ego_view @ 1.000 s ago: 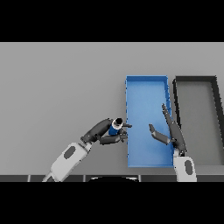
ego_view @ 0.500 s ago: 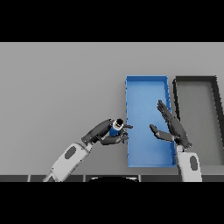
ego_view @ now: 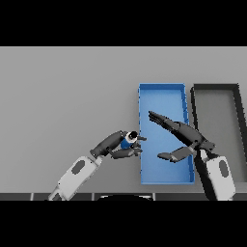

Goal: Pick up the blue pipe and place it into the blue bin.

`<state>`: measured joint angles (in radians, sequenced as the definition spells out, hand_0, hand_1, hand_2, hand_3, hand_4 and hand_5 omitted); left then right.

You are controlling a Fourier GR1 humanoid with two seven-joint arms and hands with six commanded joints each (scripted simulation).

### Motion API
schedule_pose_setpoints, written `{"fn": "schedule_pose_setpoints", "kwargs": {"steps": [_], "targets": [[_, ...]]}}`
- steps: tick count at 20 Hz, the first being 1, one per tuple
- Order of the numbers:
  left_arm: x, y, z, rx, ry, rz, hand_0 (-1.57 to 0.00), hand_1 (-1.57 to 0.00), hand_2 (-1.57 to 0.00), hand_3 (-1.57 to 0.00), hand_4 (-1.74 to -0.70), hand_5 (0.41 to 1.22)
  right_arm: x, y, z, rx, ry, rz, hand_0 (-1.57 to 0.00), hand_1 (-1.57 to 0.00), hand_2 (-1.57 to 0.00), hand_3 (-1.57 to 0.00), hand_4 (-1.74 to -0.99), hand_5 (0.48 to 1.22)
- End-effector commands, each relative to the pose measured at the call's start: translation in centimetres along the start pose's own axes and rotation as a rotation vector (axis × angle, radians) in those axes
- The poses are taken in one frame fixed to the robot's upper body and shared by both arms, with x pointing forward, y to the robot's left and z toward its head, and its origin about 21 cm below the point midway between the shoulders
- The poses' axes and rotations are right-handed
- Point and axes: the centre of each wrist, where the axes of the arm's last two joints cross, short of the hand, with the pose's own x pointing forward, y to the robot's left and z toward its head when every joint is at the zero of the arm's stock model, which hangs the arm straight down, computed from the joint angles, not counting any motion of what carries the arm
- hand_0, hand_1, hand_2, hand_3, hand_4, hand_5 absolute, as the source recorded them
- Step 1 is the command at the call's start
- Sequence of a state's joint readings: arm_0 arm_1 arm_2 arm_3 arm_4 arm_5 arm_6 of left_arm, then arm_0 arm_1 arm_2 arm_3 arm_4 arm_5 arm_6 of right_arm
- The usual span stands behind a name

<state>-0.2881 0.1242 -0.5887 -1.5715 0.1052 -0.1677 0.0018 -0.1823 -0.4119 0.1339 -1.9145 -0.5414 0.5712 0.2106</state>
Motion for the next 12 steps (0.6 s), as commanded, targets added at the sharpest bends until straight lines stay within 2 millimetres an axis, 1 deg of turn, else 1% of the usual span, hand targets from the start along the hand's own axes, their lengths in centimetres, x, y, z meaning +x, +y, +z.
{"fn": "schedule_pose_setpoints", "kwargs": {"steps": [1,2,3,4,7,9,10,12], "targets": [[0.2,-0.3,0.0,-0.006,0.001,-0.002,-1.57,-1.57,-1.57,-1.44,-1.73,1.221,0.8,0.3,-1.1,0.04,-0.012,0.014,0.0,0.0,0.0,0.0,-1.338,0.495],[0.2,0.0,-0.1,0.001,0.003,-0.01,-1.57,-1.57,-1.57,-1.44,-1.73,1.221,1.0,0.4,-1.6,0.068,-0.003,0.026,0.0,0.0,0.0,0.0,-1.335,0.49],[0.3,-0.1,0.3,-0.006,-0.01,-0.009,-1.57,-1.57,-1.57,-1.44,-1.73,1.221,1.6,0.8,-2.4,0.103,-0.005,0.035,0.0,0.0,0.0,0.0,-1.328,0.486],[0.3,-0.3,0.4,-0.011,-0.016,-0.002,-1.57,-1.57,-1.57,-1.44,-1.73,1.221,2.2,0.8,-2.7,0.128,-0.008,0.05,0.0,0.0,0.0,0.0,-1.326,0.485],[0.4,-0.2,0.1,-0.018,-0.026,-0.006,-1.57,-1.57,-1.57,-1.44,-1.73,1.221,2.4,1.6,-4.9,0.208,-0.025,0.08,0.0,0.0,0.0,0.0,-1.307,0.497],[0.2,-0.2,0.1,-0.028,-0.041,-0.008,-1.57,-1.57,-1.57,-1.49,-1.63,1.221,2.7,2.3,-6.5,0.261,-0.02,0.097,0.0,0.0,0.0,0.0,-1.27,0.51],[-0.1,-0.2,0.3,-0.035,-0.037,-0.005,-1.57,-1.57,-1.57,-1.51,-1.59,1.221,2.6,2.4,-7.0,0.275,-0.014,0.103,0.0,0.0,0.0,0.0,-1.256,0.517],[0.0,-0.2,0.2,-0.044,-0.044,0.002,-1.57,-1.57,-1.57,-1.53,-1.54,1.221,2.7,3.1,-8.0,0.301,-0.021,0.112,0.0,0.0,0.0,0.0,-1.243,0.522]]}}
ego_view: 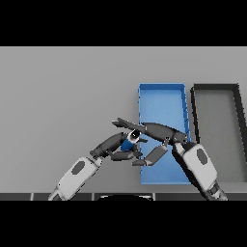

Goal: Pick up the blue pipe and place it into the blue bin.

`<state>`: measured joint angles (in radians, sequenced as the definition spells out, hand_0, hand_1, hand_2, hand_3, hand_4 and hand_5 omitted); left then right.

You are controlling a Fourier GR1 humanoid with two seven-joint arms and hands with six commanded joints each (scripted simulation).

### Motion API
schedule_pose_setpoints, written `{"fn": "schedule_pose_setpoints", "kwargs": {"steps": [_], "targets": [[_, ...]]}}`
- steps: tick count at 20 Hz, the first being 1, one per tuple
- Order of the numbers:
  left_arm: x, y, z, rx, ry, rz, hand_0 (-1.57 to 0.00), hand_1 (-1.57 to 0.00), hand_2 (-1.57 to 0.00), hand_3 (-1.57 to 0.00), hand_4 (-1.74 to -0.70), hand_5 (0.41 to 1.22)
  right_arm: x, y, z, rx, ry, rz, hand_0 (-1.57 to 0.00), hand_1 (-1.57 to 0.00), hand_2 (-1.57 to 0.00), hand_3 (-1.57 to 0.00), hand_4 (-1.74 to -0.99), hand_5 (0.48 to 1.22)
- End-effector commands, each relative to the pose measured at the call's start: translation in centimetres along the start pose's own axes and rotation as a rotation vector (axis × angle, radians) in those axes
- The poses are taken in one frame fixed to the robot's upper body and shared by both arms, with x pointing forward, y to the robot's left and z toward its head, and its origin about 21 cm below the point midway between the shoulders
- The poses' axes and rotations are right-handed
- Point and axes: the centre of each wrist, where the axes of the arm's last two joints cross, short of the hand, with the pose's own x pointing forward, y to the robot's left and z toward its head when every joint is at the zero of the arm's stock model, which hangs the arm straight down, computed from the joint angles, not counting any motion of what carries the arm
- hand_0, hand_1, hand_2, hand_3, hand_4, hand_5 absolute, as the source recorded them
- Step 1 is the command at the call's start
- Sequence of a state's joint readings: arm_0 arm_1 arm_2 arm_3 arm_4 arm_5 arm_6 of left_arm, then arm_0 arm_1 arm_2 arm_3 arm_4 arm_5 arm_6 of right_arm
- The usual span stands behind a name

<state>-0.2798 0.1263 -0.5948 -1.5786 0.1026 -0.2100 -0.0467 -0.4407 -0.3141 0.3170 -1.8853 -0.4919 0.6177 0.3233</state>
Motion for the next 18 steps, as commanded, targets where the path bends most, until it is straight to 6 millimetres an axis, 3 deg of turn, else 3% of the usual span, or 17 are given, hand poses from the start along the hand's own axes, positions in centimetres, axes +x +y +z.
{"fn": "schedule_pose_setpoints", "kwargs": {"steps": [1,5,6,7,8,9,11,12,13,14,16,18], "targets": [[0.4,0.3,-0.1,-0.001,0.007,-0.008,-1.57,-1.57,-1.57,-1.54,-1.52,1.221,-0.2,-0.1,-0.9,0.005,0.016,0.002,0.0,0.0,0.0,0.0,-1.232,0.517],[0.1,0.4,0.1,0.007,0.034,-0.007,-1.57,-1.57,-1.57,-1.56,-1.47,1.221,-0.2,-0.3,-3.0,0.052,0.044,-0.017,0.0,0.0,-0.01,0.0,-1.21,0.498],[0.2,0.4,-0.1,0.01,0.059,-0.006,-1.57,-1.57,-1.57,-1.56,-1.52,1.221,-0.4,-0.7,-3.6,0.064,0.049,-0.018,-0.02,-0.03,-0.05,-0.03,-1.236,0.493],[0.4,0.3,-0.4,0.008,0.039,-0.01,-1.57,-1.57,-1.57,-1.28,-1.57,1.221,-0.2,-0.5,-4.2,0.082,0.04,-0.007,-0.11,-0.14,-0.16,-0.12,-1.291,0.483],[0.4,0.6,-0.3,0.015,0.066,-0.057,-1.57,-1.57,-1.57,-1.19,-1.6,1.221,0.0,-0.3,-4.6,0.097,0.041,-0.001,-0.26,-0.3,-0.31,-0.25,-1.348,0.477],[0.2,0.6,0.0,0.0,0.104,-0.113,-1.57,-1.53,-1.57,-1.12,-1.63,1.221,0.0,-0.2,-5.0,0.116,0.044,0.008,-0.47,-0.49,-0.49,-0.52,-1.365,0.477],[0.8,0.5,-0.2,0.013,0.074,-0.118,-1.57,-1.54,-1.57,-1.21,-1.67,1.221,0.4,-0.1,-5.5,0.128,-0.009,-0.004,-0.87,-0.88,-0.88,-0.77,-1.486,0.516],[0.6,0.3,-0.1,0.02,0.052,-0.088,-1.57,-1.55,-1.57,-1.28,-1.68,1.221,0.6,-0.2,-5.7,0.126,-0.011,-0.019,-1.01,-1.02,-1.02,-0.88,-1.527,0.57],[0.6,0.3,-0.5,0.015,0.044,-0.067,-1.57,-1.55,-1.57,-1.34,-1.69,1.221,0.4,-0.1,-6.0,0.129,-0.029,-0.048,-1.12,-1.13,-1.13,-1.02,-1.498,0.638],[0.5,0.0,-0.4,0.017,0.036,-0.036,-1.57,-1.56,-1.57,-1.39,-1.7,1.221,0.1,-0.1,-6.3,0.128,-0.047,-0.061,-1.21,-1.22,-1.22,-1.13,-1.474,0.755],[0.4,0.2,-0.3,0.024,0.018,-0.011,-1.57,-1.56,-1.57,-1.45,-1.72,1.221,0.0,0.2,-6.1,0.127,-0.083,-0.055,-1.34,-1.34,-1.34,-1.29,-1.445,0.923],[0.4,0.3,-0.4,0.023,0.035,-0.031,-1.57,-1.57,-1.57,-1.5,-1.72,1.221,0.1,0.2,-5.8,0.138,-0.094,0.006,-1.42,-1.43,-1.43,-1.39,-1.435,1.03]]}}
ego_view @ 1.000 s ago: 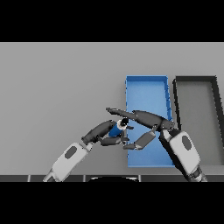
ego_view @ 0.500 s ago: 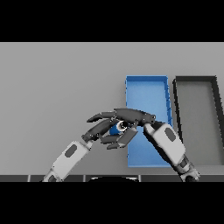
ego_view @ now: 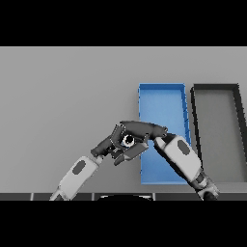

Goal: Pick up the blue pipe and place it into the blue bin.

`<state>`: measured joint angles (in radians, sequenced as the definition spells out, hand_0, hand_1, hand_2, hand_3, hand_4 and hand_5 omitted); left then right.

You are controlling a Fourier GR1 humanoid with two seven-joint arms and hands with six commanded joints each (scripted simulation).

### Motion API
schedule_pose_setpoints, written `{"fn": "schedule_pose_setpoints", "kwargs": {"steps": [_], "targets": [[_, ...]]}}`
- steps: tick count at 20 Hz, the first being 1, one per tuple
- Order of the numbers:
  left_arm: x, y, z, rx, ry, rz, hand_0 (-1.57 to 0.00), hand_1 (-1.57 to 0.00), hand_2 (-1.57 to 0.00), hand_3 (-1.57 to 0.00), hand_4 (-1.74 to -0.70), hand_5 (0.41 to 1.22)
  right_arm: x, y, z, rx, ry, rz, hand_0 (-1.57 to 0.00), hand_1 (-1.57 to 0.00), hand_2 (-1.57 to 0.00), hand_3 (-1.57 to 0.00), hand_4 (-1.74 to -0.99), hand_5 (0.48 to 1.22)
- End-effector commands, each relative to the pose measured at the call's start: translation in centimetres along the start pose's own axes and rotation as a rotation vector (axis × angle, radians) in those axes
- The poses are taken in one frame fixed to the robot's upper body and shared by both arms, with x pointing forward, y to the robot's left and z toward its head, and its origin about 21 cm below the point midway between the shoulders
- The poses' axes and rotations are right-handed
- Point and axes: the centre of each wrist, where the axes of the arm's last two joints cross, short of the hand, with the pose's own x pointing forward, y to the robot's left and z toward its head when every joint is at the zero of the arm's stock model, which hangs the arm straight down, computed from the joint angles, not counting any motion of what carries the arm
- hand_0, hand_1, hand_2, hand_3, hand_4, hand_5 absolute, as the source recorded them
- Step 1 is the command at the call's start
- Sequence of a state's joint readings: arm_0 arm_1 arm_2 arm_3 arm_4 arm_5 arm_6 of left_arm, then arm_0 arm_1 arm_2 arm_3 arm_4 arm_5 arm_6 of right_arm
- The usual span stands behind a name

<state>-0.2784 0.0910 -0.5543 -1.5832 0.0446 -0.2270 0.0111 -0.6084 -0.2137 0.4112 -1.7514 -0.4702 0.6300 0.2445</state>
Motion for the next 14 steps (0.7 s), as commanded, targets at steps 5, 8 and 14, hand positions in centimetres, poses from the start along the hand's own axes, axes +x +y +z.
{"fn": "schedule_pose_setpoints", "kwargs": {"steps": [5,8,14], "targets": [[0.2,0.1,0.2,-0.01,0.002,-0.001,-1.57,-1.57,-1.57,-1.55,-1.73,1.221,-0.2,0.4,-0.3,0.015,-0.033,-0.043,-1.52,-1.52,-1.52,-1.51,-1.47,1.158],[0.2,0.3,0.5,-0.013,-0.011,-0.048,-1.31,-1.24,-1.19,-1.2,-1.54,1.221,-0.1,0.1,0.0,0.0,-0.039,-0.041,-1.55,-1.55,-1.55,-1.54,-1.481,1.189],[-0.1,0.9,0.2,-0.068,0.015,-0.182,-0.34,-0.32,-0.31,-0.31,-1.0,1.063,0.4,0.9,-0.4,-0.029,-0.005,-0.026,-1.56,-1.56,-1.56,-1.56,-1.488,1.213]]}}
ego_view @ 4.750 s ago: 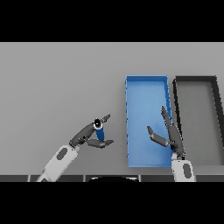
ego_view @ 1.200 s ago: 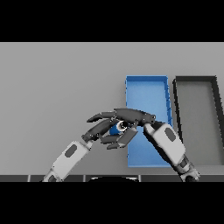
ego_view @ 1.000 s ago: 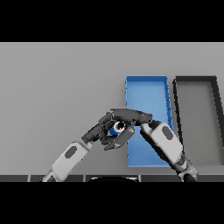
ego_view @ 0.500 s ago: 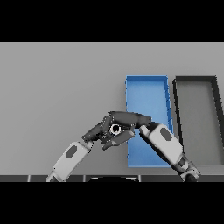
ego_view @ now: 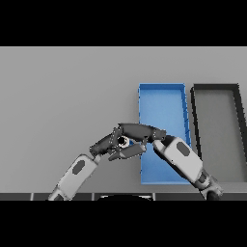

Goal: Pick up the blue pipe and place it into the blue bin.

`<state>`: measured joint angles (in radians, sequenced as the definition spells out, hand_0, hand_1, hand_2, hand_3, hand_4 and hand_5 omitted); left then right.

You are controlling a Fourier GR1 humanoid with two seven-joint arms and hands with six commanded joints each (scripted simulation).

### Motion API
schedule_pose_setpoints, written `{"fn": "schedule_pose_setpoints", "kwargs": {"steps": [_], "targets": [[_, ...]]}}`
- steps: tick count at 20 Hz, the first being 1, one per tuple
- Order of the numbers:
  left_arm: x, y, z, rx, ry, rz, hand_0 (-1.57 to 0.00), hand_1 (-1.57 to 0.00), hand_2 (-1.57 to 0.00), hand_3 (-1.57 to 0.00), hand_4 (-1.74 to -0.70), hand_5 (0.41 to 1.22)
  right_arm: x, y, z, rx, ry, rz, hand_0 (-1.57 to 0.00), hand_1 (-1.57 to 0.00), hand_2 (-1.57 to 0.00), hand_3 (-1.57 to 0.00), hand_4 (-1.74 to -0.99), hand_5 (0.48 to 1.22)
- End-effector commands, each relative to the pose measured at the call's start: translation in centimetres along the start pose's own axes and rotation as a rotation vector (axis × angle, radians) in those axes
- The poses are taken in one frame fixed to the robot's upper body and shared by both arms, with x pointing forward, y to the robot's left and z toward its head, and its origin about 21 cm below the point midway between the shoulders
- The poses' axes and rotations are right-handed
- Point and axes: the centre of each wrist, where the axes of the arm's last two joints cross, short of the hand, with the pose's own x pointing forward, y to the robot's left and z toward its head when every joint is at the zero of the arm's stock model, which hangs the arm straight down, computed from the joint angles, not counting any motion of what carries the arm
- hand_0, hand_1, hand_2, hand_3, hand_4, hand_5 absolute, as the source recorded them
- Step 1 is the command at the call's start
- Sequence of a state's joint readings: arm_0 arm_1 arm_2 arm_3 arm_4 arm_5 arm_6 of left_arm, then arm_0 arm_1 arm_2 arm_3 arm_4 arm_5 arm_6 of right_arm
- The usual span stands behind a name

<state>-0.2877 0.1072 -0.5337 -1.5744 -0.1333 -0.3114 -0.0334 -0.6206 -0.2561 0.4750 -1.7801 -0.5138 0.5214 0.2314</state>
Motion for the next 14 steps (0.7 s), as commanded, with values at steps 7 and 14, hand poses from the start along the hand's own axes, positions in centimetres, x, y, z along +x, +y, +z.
{"fn": "schedule_pose_setpoints", "kwargs": {"steps": [7,14], "targets": [[-0.4,-0.4,0.4,0.045,0.025,0.094,-0.07,-0.07,-0.06,-0.07,-0.88,0.671,-0.5,-0.2,0.4,-0.021,0.009,0.005,-1.57,-1.57,-1.57,-1.57,-1.487,1.219],[-0.4,-0.5,0.6,0.051,0.101,0.133,-0.01,-0.01,-0.01,-0.01,-0.91,0.543,1.1,-1.5,0.3,-0.021,-0.002,-0.247,-1.57,-1.57,-1.57,-1.57,-1.491,1.221]]}}
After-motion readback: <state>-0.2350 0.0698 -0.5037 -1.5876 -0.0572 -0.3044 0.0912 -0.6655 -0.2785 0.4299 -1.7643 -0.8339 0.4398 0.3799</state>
